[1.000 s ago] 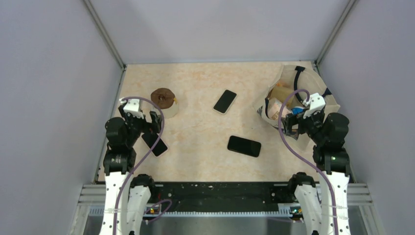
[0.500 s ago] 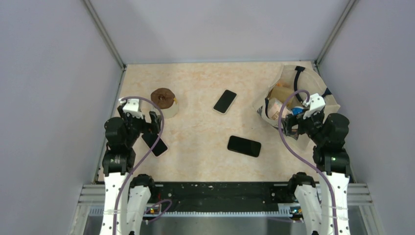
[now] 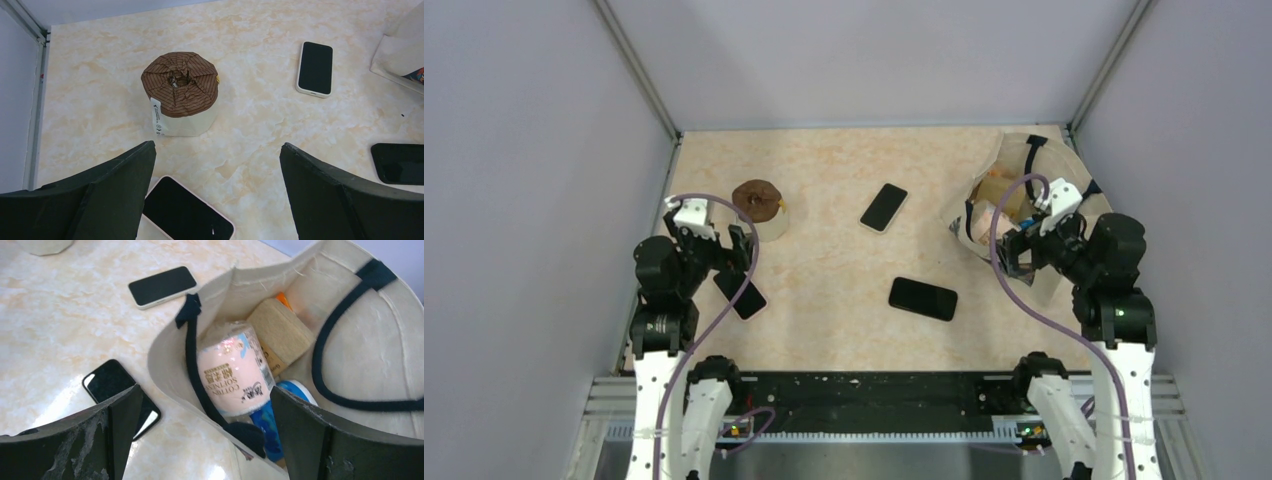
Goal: Take the phone out of the phone case
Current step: Pick up the phone at the center of the board, then adjust the phone.
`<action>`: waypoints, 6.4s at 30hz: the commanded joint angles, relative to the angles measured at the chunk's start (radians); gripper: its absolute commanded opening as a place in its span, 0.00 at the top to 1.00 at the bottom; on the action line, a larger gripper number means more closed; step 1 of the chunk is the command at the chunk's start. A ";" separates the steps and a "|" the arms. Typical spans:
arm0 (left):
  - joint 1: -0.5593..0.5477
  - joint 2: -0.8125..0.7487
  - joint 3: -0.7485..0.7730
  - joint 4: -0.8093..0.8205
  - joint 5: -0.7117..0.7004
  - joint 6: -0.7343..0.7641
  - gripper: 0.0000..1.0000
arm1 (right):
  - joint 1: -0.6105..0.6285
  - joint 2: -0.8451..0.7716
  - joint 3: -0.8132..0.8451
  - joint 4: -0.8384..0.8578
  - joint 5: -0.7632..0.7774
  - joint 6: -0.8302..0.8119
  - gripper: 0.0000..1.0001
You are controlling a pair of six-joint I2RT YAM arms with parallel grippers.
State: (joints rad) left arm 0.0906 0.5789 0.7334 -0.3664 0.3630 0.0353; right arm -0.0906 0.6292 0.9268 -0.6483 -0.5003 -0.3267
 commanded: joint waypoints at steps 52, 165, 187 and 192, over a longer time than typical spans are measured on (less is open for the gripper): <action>0.048 0.117 -0.037 0.085 0.096 0.034 0.01 | 0.743 0.806 -0.165 0.211 0.323 -0.313 0.01; -0.375 0.946 0.407 0.016 0.694 -0.012 1.00 | 0.864 0.661 0.258 0.191 0.284 -0.052 0.06; -0.399 0.464 0.228 0.120 0.738 0.049 1.00 | 0.743 0.779 0.341 0.190 -0.379 0.003 0.29; -0.412 0.466 0.213 0.179 0.746 0.003 1.00 | 0.742 0.826 0.367 0.171 -0.440 -0.002 0.43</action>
State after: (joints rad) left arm -0.3107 1.0691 0.9424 -0.3351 1.0439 0.0990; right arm 0.6575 1.4330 1.2343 -0.4801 -0.8394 -0.3290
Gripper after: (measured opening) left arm 0.197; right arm 0.606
